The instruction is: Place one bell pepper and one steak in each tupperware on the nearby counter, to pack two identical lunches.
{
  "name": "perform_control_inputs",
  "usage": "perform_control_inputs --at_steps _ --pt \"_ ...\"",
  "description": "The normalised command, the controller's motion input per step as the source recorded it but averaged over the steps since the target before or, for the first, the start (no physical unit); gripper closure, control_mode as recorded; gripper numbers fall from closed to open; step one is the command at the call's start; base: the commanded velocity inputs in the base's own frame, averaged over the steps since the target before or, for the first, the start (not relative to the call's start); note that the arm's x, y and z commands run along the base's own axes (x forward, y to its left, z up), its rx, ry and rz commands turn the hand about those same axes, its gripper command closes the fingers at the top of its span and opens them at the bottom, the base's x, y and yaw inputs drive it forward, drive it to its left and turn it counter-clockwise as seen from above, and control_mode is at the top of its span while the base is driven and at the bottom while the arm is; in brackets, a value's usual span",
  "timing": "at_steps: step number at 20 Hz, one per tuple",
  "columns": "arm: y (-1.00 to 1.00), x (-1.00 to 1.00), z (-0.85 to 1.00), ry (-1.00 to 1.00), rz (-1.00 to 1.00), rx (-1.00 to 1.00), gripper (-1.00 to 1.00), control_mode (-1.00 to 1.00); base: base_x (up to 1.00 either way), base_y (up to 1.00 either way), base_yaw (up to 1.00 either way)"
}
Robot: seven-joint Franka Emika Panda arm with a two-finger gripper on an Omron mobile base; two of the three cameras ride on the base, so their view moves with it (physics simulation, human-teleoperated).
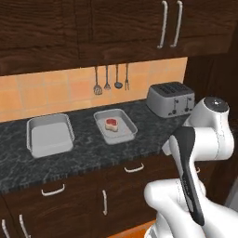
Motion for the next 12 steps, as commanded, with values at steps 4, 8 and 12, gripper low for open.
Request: perform_control_inputs --at_steps 4,8,12 --pt "0.00 0.00 0.00 0.00 0.00 0.00 -1.00 1.00 0.00 -1.00 -0.07" --pt "0.00 0.00 0.00 0.00 0.00 0.00 -1.00 1.00 -0.19 -1.00 -0.01" --pt "0.00 0.00 0.00 0.00 0.00 0.00 -1.00 1.00 -0.03 -1.00 -0.04"
